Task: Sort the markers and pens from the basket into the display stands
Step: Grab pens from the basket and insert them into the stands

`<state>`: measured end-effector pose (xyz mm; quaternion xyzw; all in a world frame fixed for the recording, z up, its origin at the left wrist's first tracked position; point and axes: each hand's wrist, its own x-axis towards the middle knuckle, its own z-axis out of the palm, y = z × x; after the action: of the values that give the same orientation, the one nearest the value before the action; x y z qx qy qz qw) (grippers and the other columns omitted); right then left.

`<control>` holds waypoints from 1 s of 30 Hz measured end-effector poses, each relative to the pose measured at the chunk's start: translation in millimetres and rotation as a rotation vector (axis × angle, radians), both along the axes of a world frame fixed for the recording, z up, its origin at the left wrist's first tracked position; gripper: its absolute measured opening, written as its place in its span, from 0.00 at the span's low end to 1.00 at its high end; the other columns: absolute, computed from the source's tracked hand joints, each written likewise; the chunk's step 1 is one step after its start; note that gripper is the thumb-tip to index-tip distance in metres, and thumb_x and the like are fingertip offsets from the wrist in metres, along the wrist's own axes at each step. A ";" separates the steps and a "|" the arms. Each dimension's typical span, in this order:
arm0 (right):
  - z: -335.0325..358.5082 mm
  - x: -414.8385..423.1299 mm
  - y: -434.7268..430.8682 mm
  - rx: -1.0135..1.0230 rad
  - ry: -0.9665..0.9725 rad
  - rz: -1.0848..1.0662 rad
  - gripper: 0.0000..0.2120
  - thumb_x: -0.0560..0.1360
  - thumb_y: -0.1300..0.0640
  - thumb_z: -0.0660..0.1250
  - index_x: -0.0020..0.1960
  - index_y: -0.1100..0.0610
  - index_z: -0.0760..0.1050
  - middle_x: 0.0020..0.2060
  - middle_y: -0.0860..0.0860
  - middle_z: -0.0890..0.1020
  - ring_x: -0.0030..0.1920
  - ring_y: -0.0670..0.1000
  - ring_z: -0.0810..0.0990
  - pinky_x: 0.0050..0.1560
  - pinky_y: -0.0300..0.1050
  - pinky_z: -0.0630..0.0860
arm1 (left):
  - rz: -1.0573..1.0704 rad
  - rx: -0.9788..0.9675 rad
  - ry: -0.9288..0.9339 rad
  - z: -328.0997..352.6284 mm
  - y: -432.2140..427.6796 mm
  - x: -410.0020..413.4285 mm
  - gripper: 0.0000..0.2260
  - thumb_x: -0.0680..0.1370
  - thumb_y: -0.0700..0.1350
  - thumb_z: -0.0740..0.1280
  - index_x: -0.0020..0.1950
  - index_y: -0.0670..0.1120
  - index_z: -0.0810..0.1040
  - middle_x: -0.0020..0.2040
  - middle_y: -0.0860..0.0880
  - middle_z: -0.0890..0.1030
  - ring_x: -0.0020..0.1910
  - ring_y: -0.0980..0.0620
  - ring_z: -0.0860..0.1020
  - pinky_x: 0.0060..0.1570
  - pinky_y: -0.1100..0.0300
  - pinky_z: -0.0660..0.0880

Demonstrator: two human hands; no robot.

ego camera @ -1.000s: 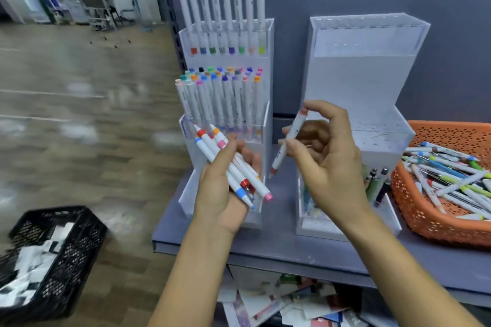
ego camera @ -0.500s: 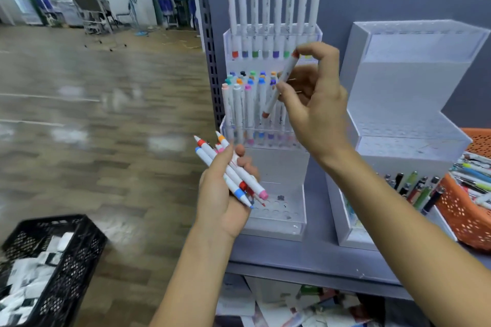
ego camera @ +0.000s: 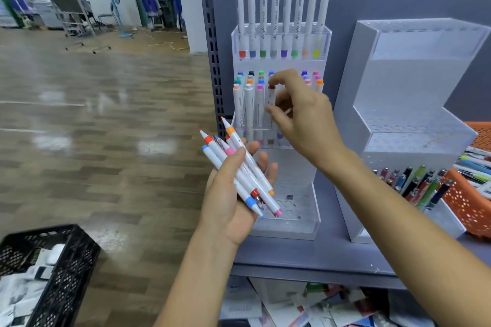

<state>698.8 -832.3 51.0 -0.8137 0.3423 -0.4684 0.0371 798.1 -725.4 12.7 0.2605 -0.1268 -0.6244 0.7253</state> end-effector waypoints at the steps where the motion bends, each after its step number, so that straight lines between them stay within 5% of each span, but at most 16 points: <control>1: -0.9 -1.0 -0.6 0.007 0.000 -0.004 0.14 0.73 0.62 0.69 0.58 0.58 0.72 0.36 0.52 0.79 0.35 0.52 0.77 0.41 0.50 0.77 | -0.021 0.004 -0.030 -0.4 0.7 1.2 0.11 0.79 0.41 0.61 0.60 0.42 0.75 0.39 0.48 0.81 0.33 0.54 0.81 0.35 0.60 0.79; 5: -3.9 -3.9 3.6 -0.037 -0.079 -0.042 0.13 0.74 0.61 0.67 0.58 0.57 0.74 0.43 0.51 0.79 0.39 0.48 0.76 0.43 0.49 0.78 | -0.104 0.025 -0.125 0.4 2.4 4.0 0.09 0.73 0.44 0.64 0.50 0.41 0.78 0.32 0.48 0.75 0.27 0.55 0.73 0.27 0.66 0.71; 7: -3.5 -4.6 14.3 -0.025 -0.177 -0.015 0.13 0.75 0.60 0.66 0.60 0.58 0.74 0.43 0.50 0.79 0.39 0.46 0.76 0.42 0.40 0.75 | -0.094 0.031 -0.177 1.3 2.5 4.1 0.14 0.72 0.43 0.65 0.55 0.39 0.75 0.33 0.48 0.77 0.28 0.54 0.72 0.25 0.65 0.71; 10: -1.1 -7.5 34.3 0.250 -0.207 0.128 0.13 0.75 0.56 0.68 0.59 0.54 0.73 0.38 0.44 0.81 0.38 0.41 0.79 0.42 0.31 0.73 | -0.094 -0.005 -0.284 3.0 1.8 1.6 0.16 0.74 0.41 0.64 0.61 0.38 0.72 0.35 0.47 0.80 0.29 0.53 0.73 0.25 0.64 0.71; 12: -1.3 -9.5 41.5 0.447 -0.098 0.209 0.15 0.73 0.55 0.70 0.58 0.50 0.73 0.38 0.44 0.82 0.39 0.40 0.81 0.44 0.33 0.75 | -0.098 -0.055 -0.347 4.7 1.0 -0.7 0.07 0.78 0.38 0.61 0.54 0.40 0.74 0.34 0.48 0.81 0.29 0.54 0.75 0.27 0.64 0.72; 16: -2.7 -16.2 41.2 0.532 -0.134 0.226 0.13 0.74 0.58 0.70 0.57 0.50 0.73 0.40 0.45 0.83 0.42 0.43 0.82 0.47 0.39 0.77 | -0.115 -0.072 -0.371 6.1 -2.4 -5.0 0.08 0.80 0.37 0.59 0.54 0.42 0.76 0.38 0.47 0.84 0.34 0.53 0.81 0.31 0.62 0.76; 19: -2.3 -25.8 46.4 0.378 -0.179 0.236 0.13 0.73 0.64 0.66 0.54 0.51 0.74 0.40 0.44 0.81 0.44 0.45 0.80 0.44 0.36 0.75 | -0.106 -0.032 -0.197 8.3 -6.6 -5.1 0.09 0.80 0.37 0.58 0.57 0.40 0.75 0.44 0.42 0.85 0.42 0.49 0.84 0.38 0.58 0.81; 22: -9.8 -39.5 53.5 0.199 0.009 0.349 0.19 0.66 0.70 0.61 0.49 0.51 0.77 0.44 0.45 0.79 0.47 0.46 0.78 0.43 0.35 0.74 | -0.067 0.013 -0.014 10.4 -9.8 2.5 0.08 0.80 0.39 0.60 0.55 0.42 0.78 0.44 0.45 0.85 0.42 0.51 0.84 0.40 0.58 0.82; 26: -26.3 -46.4 54.5 0.226 0.236 0.377 0.21 0.67 0.65 0.66 0.57 0.50 0.75 0.50 0.48 0.74 0.50 0.45 0.74 0.45 0.34 0.72 | -0.053 0.004 0.041 9.8 -12.5 4.0 0.10 0.81 0.44 0.59 0.50 0.45 0.80 0.44 0.50 0.85 0.41 0.54 0.84 0.46 0.54 0.80; 30: -33.0 -43.6 49.8 0.191 0.124 0.380 0.12 0.70 0.66 0.69 0.51 0.55 0.78 0.45 0.48 0.77 0.44 0.44 0.77 0.44 0.39 0.77 | -0.044 -0.018 0.052 8.1 -16.0 -0.7 0.11 0.81 0.42 0.57 0.50 0.44 0.80 0.44 0.48 0.85 0.42 0.53 0.84 0.50 0.53 0.79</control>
<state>655.2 -782.5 18.1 -0.8837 0.2272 -0.3673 0.1804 797.4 -741.4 20.8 0.2348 -0.1192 -0.6458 0.7167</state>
